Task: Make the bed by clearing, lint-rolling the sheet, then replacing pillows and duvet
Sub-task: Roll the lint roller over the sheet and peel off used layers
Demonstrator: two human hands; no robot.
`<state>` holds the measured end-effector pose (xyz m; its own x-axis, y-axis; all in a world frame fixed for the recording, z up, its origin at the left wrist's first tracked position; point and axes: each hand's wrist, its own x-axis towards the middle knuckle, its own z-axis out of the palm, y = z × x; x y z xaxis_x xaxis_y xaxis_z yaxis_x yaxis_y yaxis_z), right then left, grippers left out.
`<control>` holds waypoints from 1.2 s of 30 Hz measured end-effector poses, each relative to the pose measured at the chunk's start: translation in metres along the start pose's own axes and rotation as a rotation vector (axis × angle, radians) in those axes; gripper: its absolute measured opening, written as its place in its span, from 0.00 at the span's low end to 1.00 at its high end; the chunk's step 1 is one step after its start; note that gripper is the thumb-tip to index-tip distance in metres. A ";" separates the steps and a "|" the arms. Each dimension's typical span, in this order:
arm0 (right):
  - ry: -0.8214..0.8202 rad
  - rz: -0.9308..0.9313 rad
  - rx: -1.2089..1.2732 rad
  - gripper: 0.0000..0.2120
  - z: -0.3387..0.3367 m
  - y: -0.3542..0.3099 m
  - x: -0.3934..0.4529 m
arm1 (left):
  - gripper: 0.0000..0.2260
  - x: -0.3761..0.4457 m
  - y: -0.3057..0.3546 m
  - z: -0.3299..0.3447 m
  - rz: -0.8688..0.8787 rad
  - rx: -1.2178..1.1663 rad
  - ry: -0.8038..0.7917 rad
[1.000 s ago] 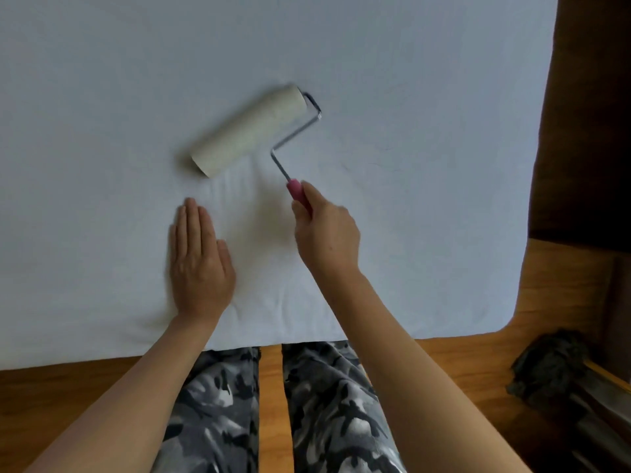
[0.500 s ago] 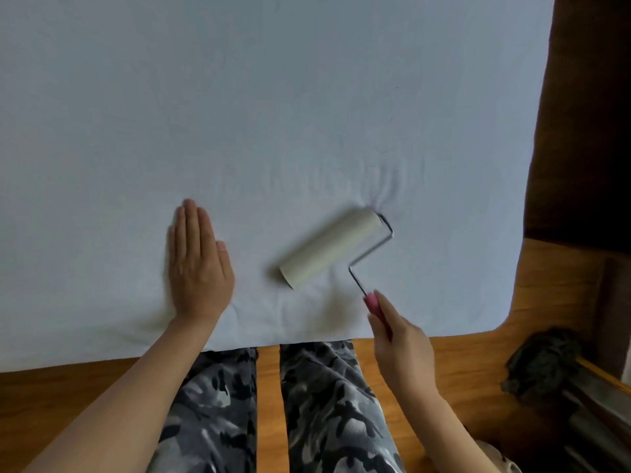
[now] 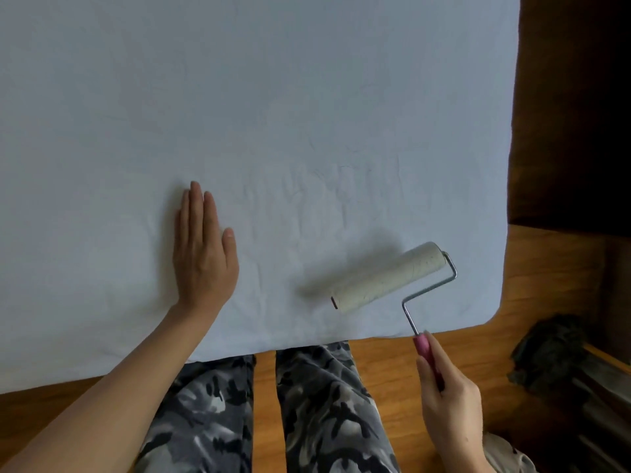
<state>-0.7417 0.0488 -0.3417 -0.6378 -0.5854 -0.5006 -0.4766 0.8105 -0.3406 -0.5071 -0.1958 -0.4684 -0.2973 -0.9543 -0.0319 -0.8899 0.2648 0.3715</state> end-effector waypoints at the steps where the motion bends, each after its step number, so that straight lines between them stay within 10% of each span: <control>1: -0.003 0.032 -0.001 0.22 0.001 -0.004 0.009 | 0.23 0.008 0.006 0.004 -0.011 0.003 -0.002; 20: -0.088 -0.183 -0.014 0.10 0.052 -0.246 0.216 | 0.24 0.028 0.013 0.031 -0.040 0.165 -0.010; 36: -0.148 0.120 -0.136 0.17 -0.003 -0.018 0.043 | 0.24 0.028 0.013 0.029 -0.046 0.178 -0.043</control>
<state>-0.7625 0.0096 -0.3545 -0.6038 -0.4678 -0.6455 -0.4866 0.8576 -0.1664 -0.5374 -0.2148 -0.4913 -0.2658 -0.9602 -0.0856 -0.9489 0.2450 0.1989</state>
